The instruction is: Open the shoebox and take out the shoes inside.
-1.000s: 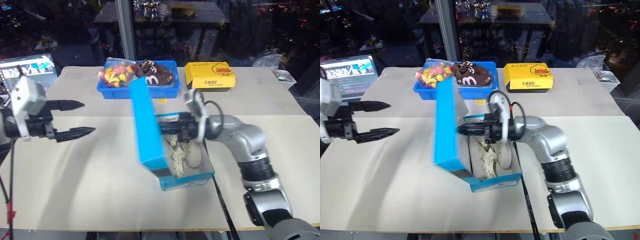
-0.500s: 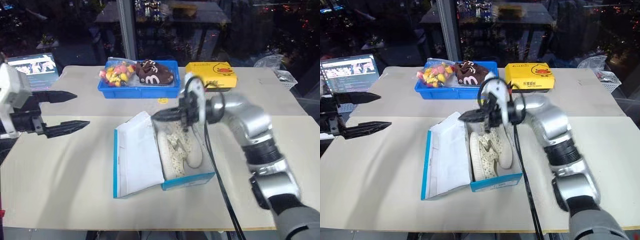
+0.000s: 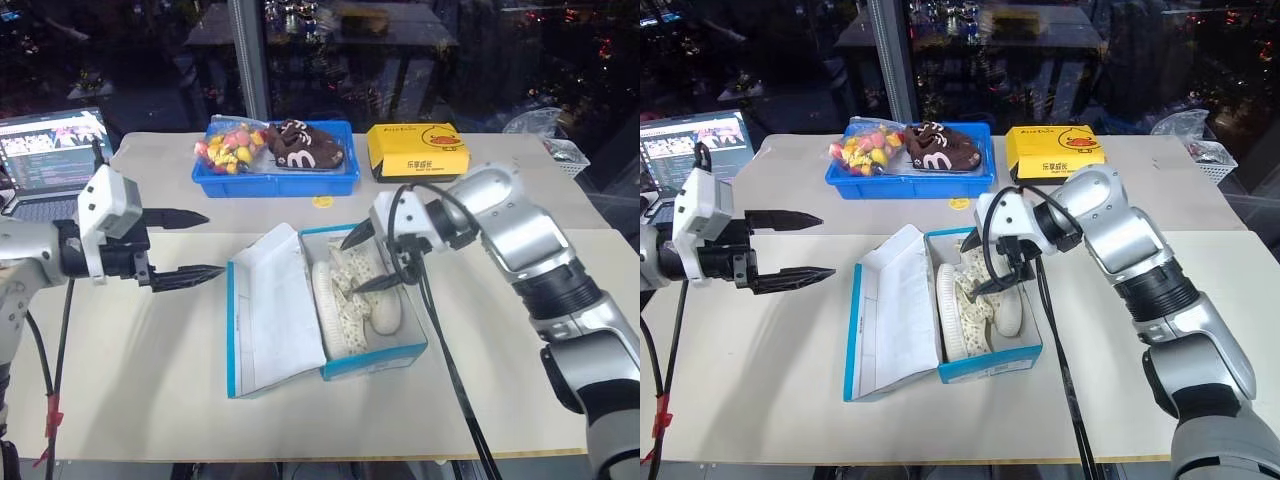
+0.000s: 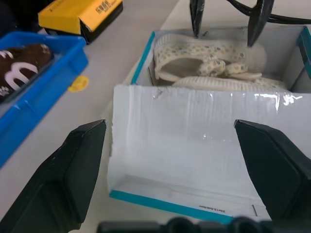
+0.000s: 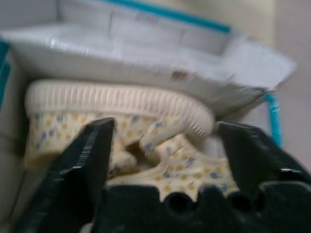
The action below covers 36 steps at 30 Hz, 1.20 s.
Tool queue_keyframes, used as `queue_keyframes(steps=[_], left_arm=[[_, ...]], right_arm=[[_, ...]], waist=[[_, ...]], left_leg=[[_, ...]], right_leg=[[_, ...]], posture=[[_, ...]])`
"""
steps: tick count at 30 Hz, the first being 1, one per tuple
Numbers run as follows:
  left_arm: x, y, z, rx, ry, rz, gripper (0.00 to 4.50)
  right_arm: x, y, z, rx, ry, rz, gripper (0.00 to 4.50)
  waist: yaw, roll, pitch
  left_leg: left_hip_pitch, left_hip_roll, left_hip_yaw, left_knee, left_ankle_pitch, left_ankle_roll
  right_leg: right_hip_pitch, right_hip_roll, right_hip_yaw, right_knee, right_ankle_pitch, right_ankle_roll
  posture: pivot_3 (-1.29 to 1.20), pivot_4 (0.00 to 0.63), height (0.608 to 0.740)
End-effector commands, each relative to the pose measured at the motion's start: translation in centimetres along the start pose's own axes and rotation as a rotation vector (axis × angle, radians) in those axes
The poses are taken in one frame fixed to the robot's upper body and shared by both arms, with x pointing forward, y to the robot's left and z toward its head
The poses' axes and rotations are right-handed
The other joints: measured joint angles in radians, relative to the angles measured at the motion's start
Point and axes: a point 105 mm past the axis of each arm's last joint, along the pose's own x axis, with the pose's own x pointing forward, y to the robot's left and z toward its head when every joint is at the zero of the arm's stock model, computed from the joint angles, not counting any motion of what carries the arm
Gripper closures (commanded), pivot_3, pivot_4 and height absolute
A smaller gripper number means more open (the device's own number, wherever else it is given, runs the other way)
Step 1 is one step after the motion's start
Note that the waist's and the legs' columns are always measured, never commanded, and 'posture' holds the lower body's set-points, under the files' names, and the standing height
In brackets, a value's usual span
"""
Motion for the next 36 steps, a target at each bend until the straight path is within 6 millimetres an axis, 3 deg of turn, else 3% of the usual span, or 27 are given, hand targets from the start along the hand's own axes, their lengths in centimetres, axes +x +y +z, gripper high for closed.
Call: queue_keyframes(steps=[1,12,16,18,19,24,26,33,36], left_arm=[[-0.7,-0.2,1.1,0.05,-0.004,0.002,0.0],[-1.1,-0.9,1.0,0.031,0.018,0.01,0.0],[-1.0,-0.9,1.0,0.03,0.018,0.016,0.0],[-0.9,-1.0,1.0,0.03,0.018,0.017,0.0],[-0.9,-1.0,1.0,0.03,0.018,0.017,0.0],[-0.6,-0.8,0.9,0.034,0.018,0.018,0.0],[-0.5,-0.7,0.9,0.038,0.019,0.016,0.0],[-0.2,-0.4,0.9,0.047,0.02,0.008,0.0],[0.0,-0.4,0.9,0.05,0.02,0.001,0.0]], right_arm=[[-0.2,-0.9,0.5,-0.118,0.031,-0.013,0.06],[1.7,-2.3,-1.9,-0.148,0.078,-0.022,0.06],[1.6,-2.6,-1.6,-0.149,0.061,-0.041,1.05],[1.2,-2.6,-1.3,-0.157,0.055,-0.048,1.92],[1.0,-2.6,-1.1,-0.161,0.052,-0.053,2.1],[-0.1,-2.2,0.2,-0.193,0.033,-0.062,3.88],[-0.5,-2.0,0.8,-0.205,0.026,-0.069,4.33],[-1.9,-0.6,2.1,-0.214,0.004,-0.084,4.41],[-2.1,-0.5,1.8,-0.173,-0.003,-0.092,4.41]], waist=[[0.0,0.0,0.0],[0.0,0.0,0.0],[0.001,0.0,0.0],[0.001,0.0,0.0],[0.001,0.0,0.0],[0.001,0.0,0.0],[0.001,0.0,0.0],[0.002,0.0,0.0],[0.002,0.0,0.0]], left_leg=[[0.0,0.0,0.0,0.0,0.0,0.0],[0.0,0.0,0.0,0.0,0.0,0.0],[0.0,0.0,0.0,0.0,0.0,0.0],[0.0,0.0,-0.001,0.0,0.0,0.0],[0.0,0.0,0.0,0.0,0.0,-0.001],[0.0,0.0,-0.001,0.0,0.0,-0.001],[0.0,0.0,-0.001,0.0,0.0,-0.001],[0.0,0.0,-0.001,0.0,0.0,-0.001],[0.0,0.0,-0.001,0.0,0.0,0.0]], right_leg=[[0.0,0.0,0.0,0.0,0.0,0.0],[0.0,0.0,0.0,0.0,0.001,-0.002],[0.001,0.0,0.0,0.001,0.001,-0.002],[0.001,0.0,0.0,0.001,0.001,-0.002],[0.001,0.0,0.0,0.001,0.001,-0.002],[0.0,0.0,0.0,0.001,0.001,-0.002],[0.0,0.0,0.0,0.001,0.001,-0.002],[0.0,0.0,0.0,0.001,0.001,-0.002],[0.001,0.0,0.0,0.001,0.001,-0.002]], posture=[[0.0,0.15,0.74],[0.0,0.15,0.74],[0.0,0.15,0.74],[0.0,0.15,0.74],[0.0,0.15,0.74],[0.0,0.15,0.74],[0.0,0.15,0.74],[0.0,0.15,0.74],[0.0,0.15,0.74]])
